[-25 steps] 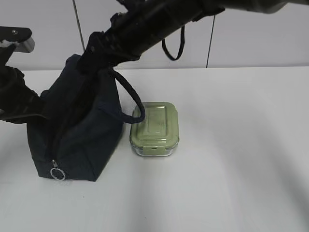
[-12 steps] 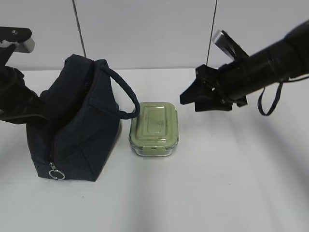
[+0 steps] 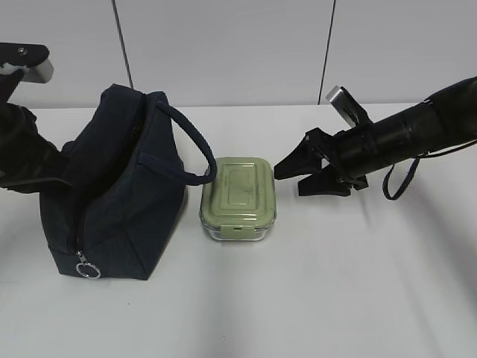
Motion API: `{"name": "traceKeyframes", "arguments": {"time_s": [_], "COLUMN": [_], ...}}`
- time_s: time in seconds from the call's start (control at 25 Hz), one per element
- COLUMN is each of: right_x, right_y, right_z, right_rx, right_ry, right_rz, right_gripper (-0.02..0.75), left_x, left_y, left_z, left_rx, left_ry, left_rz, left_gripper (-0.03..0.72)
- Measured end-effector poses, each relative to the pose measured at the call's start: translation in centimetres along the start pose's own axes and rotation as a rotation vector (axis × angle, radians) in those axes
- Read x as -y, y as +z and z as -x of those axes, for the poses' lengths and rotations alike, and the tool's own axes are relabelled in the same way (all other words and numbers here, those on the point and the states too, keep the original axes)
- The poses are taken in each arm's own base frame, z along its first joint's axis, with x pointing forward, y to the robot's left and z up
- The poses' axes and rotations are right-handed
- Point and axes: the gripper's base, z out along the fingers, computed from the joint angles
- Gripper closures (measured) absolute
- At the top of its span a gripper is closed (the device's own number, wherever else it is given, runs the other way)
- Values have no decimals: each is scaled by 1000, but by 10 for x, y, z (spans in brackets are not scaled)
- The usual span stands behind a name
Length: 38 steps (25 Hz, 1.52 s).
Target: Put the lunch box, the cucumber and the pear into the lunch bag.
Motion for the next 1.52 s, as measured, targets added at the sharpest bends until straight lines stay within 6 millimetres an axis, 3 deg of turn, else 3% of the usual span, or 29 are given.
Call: {"name": "traceKeyframes", "arguments": {"time_s": [0.2, 0.68, 0.88, 1.04, 1.12, 1.32, 1.4, 1.52], "right_x": [1, -5, 4, 2, 0, 1, -3, -31], "right_y": [9, 37, 49, 50, 49, 38, 24, -8], "right_z": [8, 1, -6, -6, -6, 0, 9, 29], "right_rx": [-11, -60, -95, -103, -111, -134, -115, -39], "right_ry": [-20, -37, -4, 12, 6, -36, -55, -144], "right_rz": [30, 30, 49, 78, 92, 97, 84, 75], "right_gripper": [178, 174, 180, 323, 370, 379, 379, 380], "left_x": [0, 0, 0, 0, 0, 0, 0, 0], "left_y": [0, 0, 0, 0, 0, 0, 0, 0], "left_z": [0, 0, 0, 0, 0, 0, 0, 0], "left_rx": [-1, -1, -1, -1, -2, -3, -4, -4], "left_ry": [0, -1, -1, -1, -1, 0, 1, 2], "left_rz": [0, -1, -1, -1, -1, -1, 0, 1], "left_gripper": [704, 704, 704, 704, 704, 704, 704, 704]}}
